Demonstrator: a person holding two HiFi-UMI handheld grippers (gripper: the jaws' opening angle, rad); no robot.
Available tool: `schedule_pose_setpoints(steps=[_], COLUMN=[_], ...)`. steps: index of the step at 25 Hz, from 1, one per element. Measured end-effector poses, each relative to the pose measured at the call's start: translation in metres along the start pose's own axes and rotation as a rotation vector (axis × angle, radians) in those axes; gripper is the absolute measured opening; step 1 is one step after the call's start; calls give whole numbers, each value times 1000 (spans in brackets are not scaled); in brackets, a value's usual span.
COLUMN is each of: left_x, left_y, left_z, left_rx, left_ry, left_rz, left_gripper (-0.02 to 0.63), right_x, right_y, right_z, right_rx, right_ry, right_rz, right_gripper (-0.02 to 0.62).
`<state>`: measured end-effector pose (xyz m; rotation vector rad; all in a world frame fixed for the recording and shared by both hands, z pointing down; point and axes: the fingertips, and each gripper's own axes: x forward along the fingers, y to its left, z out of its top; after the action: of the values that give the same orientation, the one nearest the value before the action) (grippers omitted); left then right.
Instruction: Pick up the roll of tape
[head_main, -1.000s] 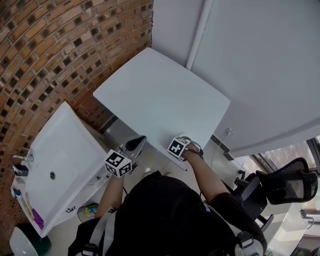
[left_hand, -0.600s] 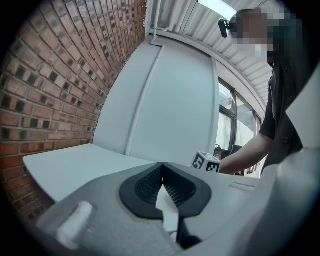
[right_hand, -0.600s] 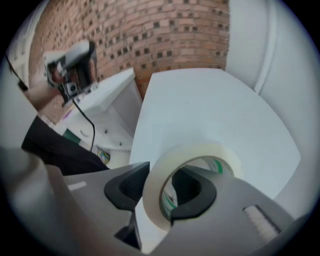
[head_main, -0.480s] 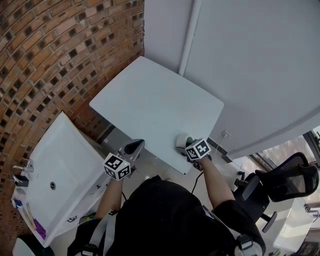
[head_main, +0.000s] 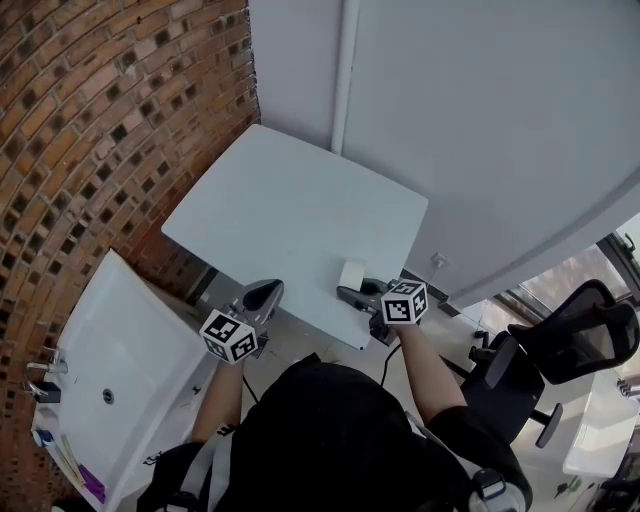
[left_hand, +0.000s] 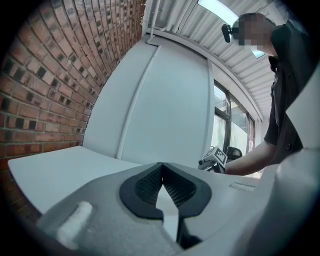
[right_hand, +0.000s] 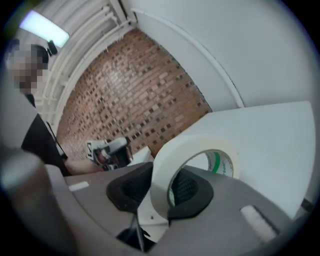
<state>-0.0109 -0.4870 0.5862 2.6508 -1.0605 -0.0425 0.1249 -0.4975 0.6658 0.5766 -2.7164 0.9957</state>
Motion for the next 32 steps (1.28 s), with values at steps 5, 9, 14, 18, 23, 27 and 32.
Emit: schedule_pose_setpoints(steps=[5,9,14,18,23,27,32], left_x=[2,0,-11,-18,-26,-29,-34], left_y=[-2,-6,-11,-15,-20,-20,-38], left_z=[12,18,24,25,12,1,0], left_rx=[12,23,21,16,-3,-59,-45], left_ry=[-14,-26,-43,-57,-48,-57,-77], left_rz=[-22,-38,-53,-89,-149,-154,-121], left_gripper=[2,2,2,2,2,2,2], right_x=[-26,-37,-55,-70,-81,-91,-113], right_y=[44,62,87,109,132,145,155], right_z=[47,61,69,67,48,34,21], right_rx=[13,4,19,3,15,36,34], right_ry=[-223,-275,-363,-419,-478,-510,-535], right_rz=[172,202,216,230,195,146,131], right_gripper=[109,109,109,108,107,107,107])
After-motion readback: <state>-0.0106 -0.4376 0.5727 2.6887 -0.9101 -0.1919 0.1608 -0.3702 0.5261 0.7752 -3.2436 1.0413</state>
